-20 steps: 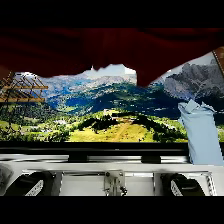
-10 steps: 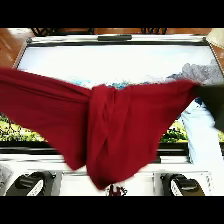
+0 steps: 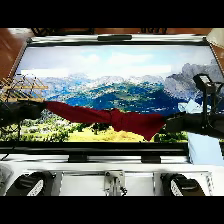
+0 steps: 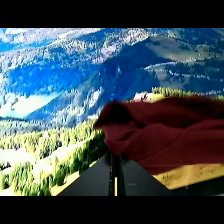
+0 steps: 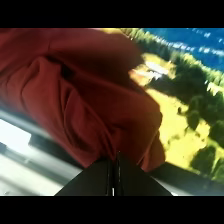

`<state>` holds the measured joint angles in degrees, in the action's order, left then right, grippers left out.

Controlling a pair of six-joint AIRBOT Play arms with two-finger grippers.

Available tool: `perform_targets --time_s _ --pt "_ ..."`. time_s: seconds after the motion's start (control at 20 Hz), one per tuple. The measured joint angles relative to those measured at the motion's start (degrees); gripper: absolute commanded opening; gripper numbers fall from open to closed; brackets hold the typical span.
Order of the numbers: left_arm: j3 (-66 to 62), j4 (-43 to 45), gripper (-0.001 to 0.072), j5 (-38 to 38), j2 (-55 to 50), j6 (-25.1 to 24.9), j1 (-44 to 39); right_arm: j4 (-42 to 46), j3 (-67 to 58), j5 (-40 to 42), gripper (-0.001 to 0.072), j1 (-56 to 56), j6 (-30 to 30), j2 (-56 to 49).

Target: Fold the shirts.

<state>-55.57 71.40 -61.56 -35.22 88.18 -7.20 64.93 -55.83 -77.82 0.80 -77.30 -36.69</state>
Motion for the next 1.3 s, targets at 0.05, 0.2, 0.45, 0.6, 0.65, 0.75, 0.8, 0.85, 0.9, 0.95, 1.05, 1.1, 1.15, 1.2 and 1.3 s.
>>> perform_targets --time_s 0.05,0.2,0.45,0.6,0.65,0.75,0.8,0.85,0.9,0.95,1.05,1.1,1.15,1.2,1.3 --pt "0.76 -0.39 0.0036 2.89 -0.35 -0.11 0.00 0.37 0.63 3.56 0.0068 0.00 0.11 -0.24" --pt "2.10 -1.38 0.0036 13.46 -1.73 -0.33 0.00 0.26 1.77 17.57 0.0069 0.00 -0.79 -2.60" --pt "2.73 -2.45 0.0036 25.88 -10.16 0.35 -0.04 -3.48 2.34 38.62 0.0070 0.00 -6.62 -15.61" --pt "2.82 -5.18 0.0036 29.14 -19.47 1.16 -0.76 -10.38 2.40 43.67 0.0404 0.00 -8.00 -26.93" --pt "2.82 -6.34 0.0036 30.14 -22.21 1.22 -1.18 -13.11 2.43 44.35 0.0468 -0.07 -7.98 -30.42" --pt "2.78 -8.87 0.0036 31.28 -26.58 1.44 -1.92 -18.56 2.40 43.58 0.0468 -0.17 -5.97 -34.88" --pt "2.73 -9.94 0.0036 31.76 -27.89 1.42 -2.16 -20.61 2.19 41.97 0.0468 -0.31 -4.48 -36.00" --pt "2.73 -10.54 0.0036 32.26 -28.74 1.18 -2.38 -22.08 1.77 39.71 0.0468 -0.50 -3.08 -36.61" --pt "2.73 -11.08 0.0035 32.33 -29.14 0.50 -2.40 -23.17 1.25 36.35 0.0469 -0.79 -1.95 -36.83" --pt "2.73 -11.52 0.0035 32.65 -29.24 -0.44 -2.49 -23.74 0.85 32.28 0.0469 -0.83 -1.11 -36.74" --pt "2.73 -12.07 0.0035 32.59 -28.70 -2.73 -2.67 -23.23 0.42 23.89 0.0567 0.00 -0.57 -36.28" --pt "2.73 -12.24 0.0035 32.52 -28.22 -3.98 -2.67 -21.44 0.42 20.87 0.0669 1.09 -1.60 -36.20" --pt "2.73 -12.35 0.0036 32.17 -27.69 -5.27 -2.69 -19.12 0.68 18.27 0.0669 2.75 -3.50 -36.20" --pt "2.73 -12.46 0.0036 31.78 -27.10 -6.27 -2.69 -17.22 1.16 16.76 0.0669 4.68 -6.10 -36.37" --pt "2.73 -12.55 0.0036 30.27 -26.08 -7.67 -2.67 -14.38 2.27 16.44 0.0669 9.33 -11.47 -37.55"
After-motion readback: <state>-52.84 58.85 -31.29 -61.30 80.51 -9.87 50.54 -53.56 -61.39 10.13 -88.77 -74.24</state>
